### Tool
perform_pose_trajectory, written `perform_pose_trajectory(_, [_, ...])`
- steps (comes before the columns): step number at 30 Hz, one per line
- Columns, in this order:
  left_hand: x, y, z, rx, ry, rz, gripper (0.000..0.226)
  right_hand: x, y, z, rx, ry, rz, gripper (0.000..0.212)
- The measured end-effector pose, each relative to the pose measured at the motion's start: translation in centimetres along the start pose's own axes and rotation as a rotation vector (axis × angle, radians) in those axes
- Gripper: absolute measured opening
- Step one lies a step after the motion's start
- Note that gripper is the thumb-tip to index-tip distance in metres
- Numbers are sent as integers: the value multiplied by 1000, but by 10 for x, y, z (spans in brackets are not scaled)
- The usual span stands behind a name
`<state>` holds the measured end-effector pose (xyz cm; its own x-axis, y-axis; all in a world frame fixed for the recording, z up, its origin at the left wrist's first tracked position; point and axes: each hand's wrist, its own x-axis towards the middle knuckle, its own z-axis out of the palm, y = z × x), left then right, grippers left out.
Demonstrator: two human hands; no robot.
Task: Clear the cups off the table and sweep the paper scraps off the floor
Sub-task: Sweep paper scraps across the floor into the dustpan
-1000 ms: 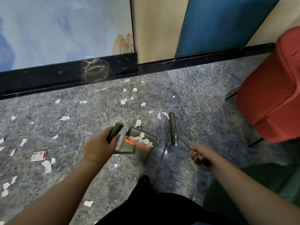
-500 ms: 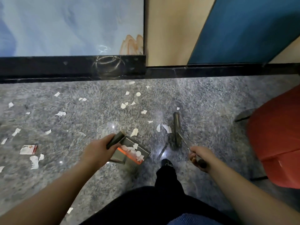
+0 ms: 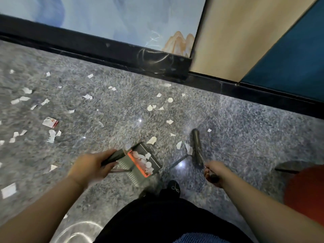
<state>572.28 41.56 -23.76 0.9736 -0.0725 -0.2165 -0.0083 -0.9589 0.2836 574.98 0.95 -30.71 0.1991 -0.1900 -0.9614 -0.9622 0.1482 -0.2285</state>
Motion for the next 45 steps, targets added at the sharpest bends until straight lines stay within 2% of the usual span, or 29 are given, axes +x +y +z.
perform_pose_trajectory(3, [-5,-4,-2,28,69,15,45,7,-7,24,-14,-35,-16,16])
perform_pose_trajectory(8, [2,-5,-7,42,42,-51,44,10,-8,66,-141,-49,-30,19])
perform_pose_trajectory(11, [9,-10,-11,7,73,-65,45,15,-8,83,-227,-66,1,14])
perform_pose_trajectory(15, [16,-18,-17,19,27,-95,37,17,-4,98,-304,-93,-38,31])
perform_pose_trajectory(20, [26,-17,-26,20,-33,-123,40,4,3,116,-451,-142,-105,38])
perform_pose_trajectory(29, [23,-26,-24,26,44,-32,38,-24,7,143,-629,-307,-135,40])
perform_pose_trajectory(34, [16,-33,-21,-10,56,-46,40,-32,13,157,-722,-377,-125,45])
perform_pose_trajectory(40, [16,-41,-21,-23,54,-60,39,-51,2,149,-597,-398,-7,47])
perform_pose_trajectory(45, [10,-43,-21,-34,16,-111,40,-73,9,141,-529,-328,-73,44])
